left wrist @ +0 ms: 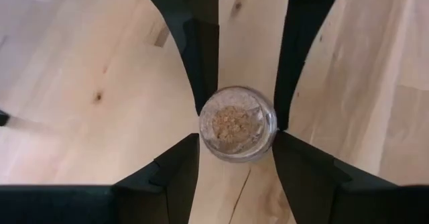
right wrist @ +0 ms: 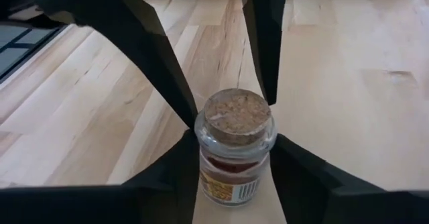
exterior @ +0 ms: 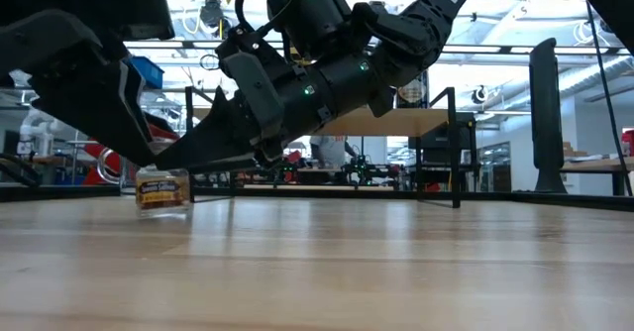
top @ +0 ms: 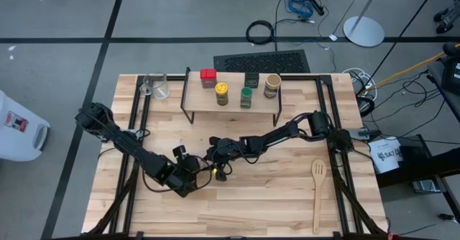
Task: Shelf spices
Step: Remove the brown seasoning bottle from the shelf
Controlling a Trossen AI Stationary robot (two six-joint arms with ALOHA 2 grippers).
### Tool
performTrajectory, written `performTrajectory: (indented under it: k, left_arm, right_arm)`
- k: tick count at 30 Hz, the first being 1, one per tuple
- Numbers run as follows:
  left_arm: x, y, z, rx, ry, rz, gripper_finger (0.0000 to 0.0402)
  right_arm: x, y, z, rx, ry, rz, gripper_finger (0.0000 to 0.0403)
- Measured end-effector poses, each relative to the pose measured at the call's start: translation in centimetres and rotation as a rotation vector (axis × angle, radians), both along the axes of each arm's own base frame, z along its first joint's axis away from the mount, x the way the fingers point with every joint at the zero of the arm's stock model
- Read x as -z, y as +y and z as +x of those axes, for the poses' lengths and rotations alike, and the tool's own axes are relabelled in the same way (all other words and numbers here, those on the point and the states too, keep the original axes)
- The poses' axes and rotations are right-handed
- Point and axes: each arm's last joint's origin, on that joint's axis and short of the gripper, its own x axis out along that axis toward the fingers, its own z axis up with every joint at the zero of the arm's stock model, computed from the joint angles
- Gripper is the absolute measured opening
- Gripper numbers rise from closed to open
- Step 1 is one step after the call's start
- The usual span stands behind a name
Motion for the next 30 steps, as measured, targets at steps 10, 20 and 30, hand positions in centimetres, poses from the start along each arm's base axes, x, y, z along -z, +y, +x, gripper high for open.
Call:
performTrajectory:
  k: [10,20,30]
  left_arm:
    - [-2.4,0.1,-0.8,0.011,-0.083,-0.055,0.0196]
    - [-0.7,-0.3,-2.1,-0.041,-0.011,-0.11,0.0196]
    - [1.5,-0.4,-1.4,-0.075,0.024,-0.06,0.0196]
  right_arm:
    - [0.0,0.0,0.0,-0.006,0.007,0.001,0.015]
    - [0.1,0.1,-0.1,-0.027,0.024,0.029,0.0154]
    - [0.1,0.7,-0.2,-0.055,0.029,0.024,0.0155]
